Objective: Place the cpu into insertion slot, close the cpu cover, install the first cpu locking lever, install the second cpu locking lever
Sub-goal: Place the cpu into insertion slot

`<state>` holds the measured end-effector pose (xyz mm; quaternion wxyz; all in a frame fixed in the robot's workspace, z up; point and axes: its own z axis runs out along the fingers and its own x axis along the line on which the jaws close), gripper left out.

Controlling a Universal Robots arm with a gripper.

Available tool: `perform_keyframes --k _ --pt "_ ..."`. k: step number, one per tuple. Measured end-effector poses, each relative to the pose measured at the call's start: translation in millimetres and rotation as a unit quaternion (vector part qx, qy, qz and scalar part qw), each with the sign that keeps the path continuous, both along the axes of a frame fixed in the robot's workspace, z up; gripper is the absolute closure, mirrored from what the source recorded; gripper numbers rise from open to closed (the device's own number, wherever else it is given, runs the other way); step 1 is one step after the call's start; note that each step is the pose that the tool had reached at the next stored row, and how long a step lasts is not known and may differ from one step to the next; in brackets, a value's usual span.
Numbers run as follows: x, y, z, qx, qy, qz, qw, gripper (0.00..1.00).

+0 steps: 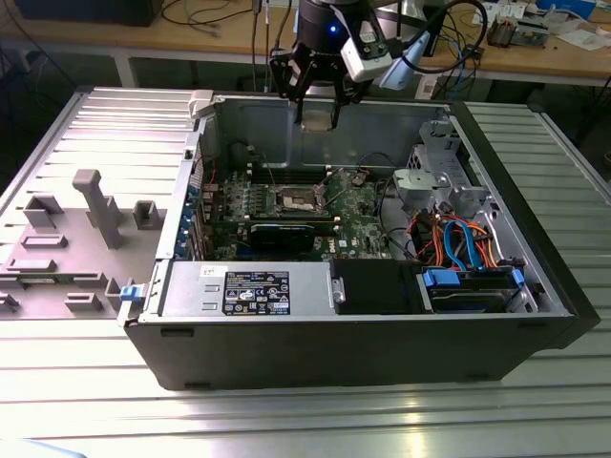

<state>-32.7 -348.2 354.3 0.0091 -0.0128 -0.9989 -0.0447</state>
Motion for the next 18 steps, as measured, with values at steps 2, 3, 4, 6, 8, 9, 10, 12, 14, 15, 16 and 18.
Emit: perform_keyframes --k 2,3,4,6,8,9,10,12,14,15,16,18 --pt "-0.1 -0.1 -0.4 0.0 0.0 0.0 1.0 0.45" --pt "-0.2 -0.1 -0.6 0.0 0.0 0.0 1.0 0.45" --pt "-0.2 -0.1 -0.7 0.0 0.0 0.0 1.0 0.45" --pt "-0.4 -0.2 -1.0 0.0 0.0 0.0 1.0 0.45" --pt "-0.5 -0.2 -1.3 0.0 0.0 0.0 1.0 0.45" --pt "-0.6 -0.2 -1.5 0.0 0.0 0.0 1.0 0.45" --pt "-0.8 -0.2 -1.6 0.0 0.0 0.0 1.0 0.45" --pt "-1.0 -0.2 -2.0 0.0 0.0 0.0 1.0 0.45" --pt "-1.3 -0.3 -2.3 0.0 0.0 0.0 1.0 0.45" --pt "-1.4 -0.3 -2.5 0.0 0.0 0.0 1.0 0.45" --pt "-1.5 -0.3 -2.7 0.0 0.0 0.0 1.0 0.45" --pt "-1.8 -0.3 -3.0 0.0 0.0 0.0 1.0 0.45"
